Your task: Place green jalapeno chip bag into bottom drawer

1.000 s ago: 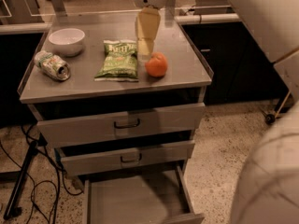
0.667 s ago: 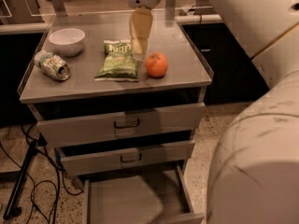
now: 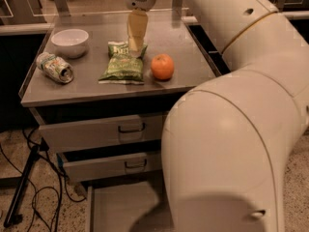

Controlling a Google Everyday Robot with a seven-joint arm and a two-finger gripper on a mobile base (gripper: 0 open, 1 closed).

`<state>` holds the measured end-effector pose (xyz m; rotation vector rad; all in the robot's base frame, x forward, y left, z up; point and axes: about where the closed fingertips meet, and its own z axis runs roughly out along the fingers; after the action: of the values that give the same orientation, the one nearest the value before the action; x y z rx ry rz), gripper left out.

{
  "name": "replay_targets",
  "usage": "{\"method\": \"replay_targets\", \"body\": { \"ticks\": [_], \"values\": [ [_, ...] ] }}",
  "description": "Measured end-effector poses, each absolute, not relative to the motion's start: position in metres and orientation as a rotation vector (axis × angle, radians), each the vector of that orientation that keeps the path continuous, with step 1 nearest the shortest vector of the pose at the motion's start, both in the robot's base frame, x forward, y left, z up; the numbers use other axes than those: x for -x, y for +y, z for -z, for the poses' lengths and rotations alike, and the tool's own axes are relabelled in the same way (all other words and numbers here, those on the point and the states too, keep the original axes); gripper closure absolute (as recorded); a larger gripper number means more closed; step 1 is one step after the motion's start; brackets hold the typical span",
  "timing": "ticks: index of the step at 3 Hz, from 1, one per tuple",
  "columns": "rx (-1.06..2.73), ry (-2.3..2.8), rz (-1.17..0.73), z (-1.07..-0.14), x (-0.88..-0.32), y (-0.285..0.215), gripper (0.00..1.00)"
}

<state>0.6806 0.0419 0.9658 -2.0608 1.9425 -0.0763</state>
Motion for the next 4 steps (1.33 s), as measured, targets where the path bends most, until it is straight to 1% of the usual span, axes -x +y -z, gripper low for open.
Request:
{"method": "replay_targets", "body": {
  "ticks": [1, 2, 4],
  "values": [
    [2.040, 1.916, 0.082, -0.966, -0.687, 0.049, 0.00],
    [2.027, 1.917, 0.096, -0.949, -0.725, 0.073, 0.00],
    [2.034, 1.883, 0.082, -0.933, -0.738, 0.092, 0.00]
  ]
}}
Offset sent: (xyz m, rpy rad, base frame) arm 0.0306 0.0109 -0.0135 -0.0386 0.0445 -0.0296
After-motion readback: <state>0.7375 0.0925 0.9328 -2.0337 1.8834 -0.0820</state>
